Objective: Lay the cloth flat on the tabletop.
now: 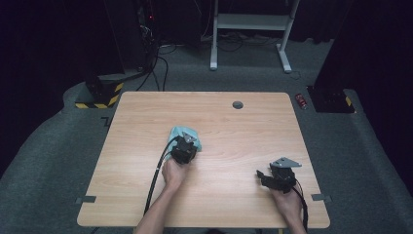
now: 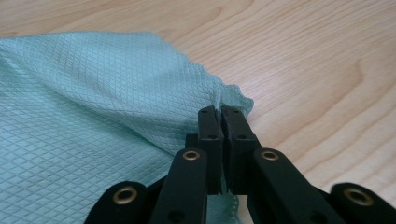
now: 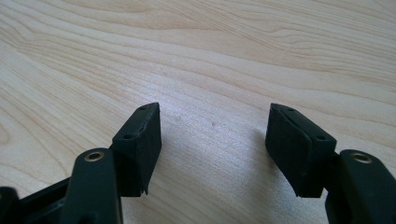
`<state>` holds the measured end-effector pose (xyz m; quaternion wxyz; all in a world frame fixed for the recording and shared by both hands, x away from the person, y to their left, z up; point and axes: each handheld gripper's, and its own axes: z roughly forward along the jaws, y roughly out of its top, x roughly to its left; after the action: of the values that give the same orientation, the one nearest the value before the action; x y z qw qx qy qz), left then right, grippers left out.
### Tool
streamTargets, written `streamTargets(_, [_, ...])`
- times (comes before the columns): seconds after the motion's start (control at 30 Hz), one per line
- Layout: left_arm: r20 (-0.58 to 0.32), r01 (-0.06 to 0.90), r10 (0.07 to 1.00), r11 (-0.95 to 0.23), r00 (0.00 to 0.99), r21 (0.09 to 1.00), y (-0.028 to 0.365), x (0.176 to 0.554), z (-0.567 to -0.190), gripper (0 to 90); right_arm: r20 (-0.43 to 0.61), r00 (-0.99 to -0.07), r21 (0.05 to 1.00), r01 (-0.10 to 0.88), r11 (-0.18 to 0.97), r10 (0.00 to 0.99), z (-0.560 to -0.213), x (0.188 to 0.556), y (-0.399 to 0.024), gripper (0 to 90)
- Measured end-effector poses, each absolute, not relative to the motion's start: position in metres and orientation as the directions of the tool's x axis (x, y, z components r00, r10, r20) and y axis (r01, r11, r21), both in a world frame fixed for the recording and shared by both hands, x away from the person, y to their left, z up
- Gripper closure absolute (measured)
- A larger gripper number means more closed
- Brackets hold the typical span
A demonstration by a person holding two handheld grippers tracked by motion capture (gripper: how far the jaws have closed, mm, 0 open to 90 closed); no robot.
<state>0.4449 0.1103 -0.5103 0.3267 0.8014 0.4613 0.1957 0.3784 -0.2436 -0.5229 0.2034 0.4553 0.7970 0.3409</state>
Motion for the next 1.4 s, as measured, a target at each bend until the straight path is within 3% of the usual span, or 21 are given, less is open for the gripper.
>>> streamTargets(0.6, [-0.063, 0.527, 0.73, -0.427, 0.68, 0.735, 0.071, 0.408, -0.502, 87.2, -0.014, -0.503, 0.729, 0.586, 0.353, 0.864, -0.523, 0.379, -0.244, 36.0])
streamTargets(1.17, [-0.061, 0.486, 0.662, -0.481, 0.747, 0.73, 0.043, 0.394, -0.506, 86.3, -0.014, -0.503, 0.729, 0.586, 0.354, 0.864, -0.523, 0.379, -0.243, 36.0])
streamTargets(1.23, [-0.073, 0.495, 0.67, -0.465, 0.738, 0.734, 0.043, 0.393, -0.508, 84.2, -0.015, -0.503, 0.729, 0.586, 0.354, 0.864, -0.523, 0.379, -0.243, 36.0])
streamTargets(1.4, [-0.083, 0.49, 0.683, -0.429, 0.726, 0.759, 0.048, 0.386, -0.5, 68.5, -0.013, -0.503, 0.728, 0.588, 0.353, 0.864, -0.523, 0.379, -0.243, 36.0])
